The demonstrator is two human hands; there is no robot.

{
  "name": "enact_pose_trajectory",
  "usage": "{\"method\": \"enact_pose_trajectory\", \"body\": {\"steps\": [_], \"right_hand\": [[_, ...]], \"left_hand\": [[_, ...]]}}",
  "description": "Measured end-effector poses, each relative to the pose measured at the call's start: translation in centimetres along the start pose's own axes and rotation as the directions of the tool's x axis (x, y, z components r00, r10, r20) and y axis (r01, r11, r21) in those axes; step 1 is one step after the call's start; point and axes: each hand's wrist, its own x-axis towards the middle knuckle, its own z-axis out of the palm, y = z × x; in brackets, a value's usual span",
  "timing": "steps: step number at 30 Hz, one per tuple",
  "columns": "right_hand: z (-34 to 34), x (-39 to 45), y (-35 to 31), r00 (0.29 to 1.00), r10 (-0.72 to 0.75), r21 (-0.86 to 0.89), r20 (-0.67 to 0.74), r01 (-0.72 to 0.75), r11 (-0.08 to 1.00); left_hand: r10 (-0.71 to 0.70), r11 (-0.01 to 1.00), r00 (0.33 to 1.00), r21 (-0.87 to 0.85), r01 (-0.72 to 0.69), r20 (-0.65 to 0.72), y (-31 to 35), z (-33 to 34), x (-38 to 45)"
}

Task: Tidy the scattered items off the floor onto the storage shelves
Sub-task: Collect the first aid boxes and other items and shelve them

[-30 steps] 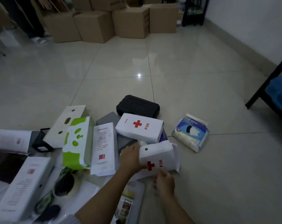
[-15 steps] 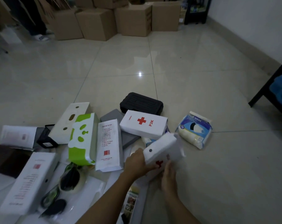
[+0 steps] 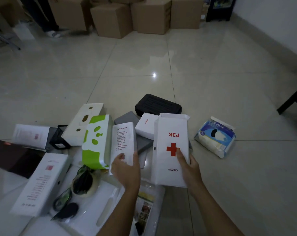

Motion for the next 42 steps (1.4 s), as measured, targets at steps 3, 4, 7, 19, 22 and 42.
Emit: {"method": "enact_pose_trajectory", "body": {"steps": [3, 4, 7, 19, 22, 42], "right_hand": [[-0.3, -0.1, 0.3, 1.000, 0.005, -0.002, -0.012, -0.005, 1.000], [-0.5, -0.1, 0.3, 1.000, 0.006, 0.000, -0.015, -0.006, 1.000], [-1.1, -0.4, 0.4, 0.999, 0.019, 0.000, -0.033, -0.019, 1.000], [-2.1, -1.6, 1.4, 0.997, 0.043, -0.065, -0.059, -0.047, 0.997], [-2.2, -1.7, 1.4, 0.998, 0.043, -0.081, -0.052, -0.047, 0.996], [-4.5, 1.9, -9.5, 0.996, -0.019, 0.092, 0.086, 0.011, 0.996]], "left_hand": [[-0.129, 0.950, 0.991, 0.293, 0.111, 0.043, -2.2, 0.3, 1.5], [-0.131, 0.926, 0.990, 0.363, 0.101, 0.059, -2.3, 0.3, 1.7], [-0.056, 0.887, 0.995, 0.461, 0.015, 0.077, -3.2, 0.9, 2.0], [-0.020, 0.937, 0.999, 0.351, 0.002, 0.046, -4.9, 0.4, 2.0], [-0.070, 0.967, 0.995, 0.247, 0.052, 0.064, -5.4, 0.0, 1.6], [0.243, 0.220, 0.475, -0.525, 0.822, 0.845, 9.1, -2.2, -0.8]]}}
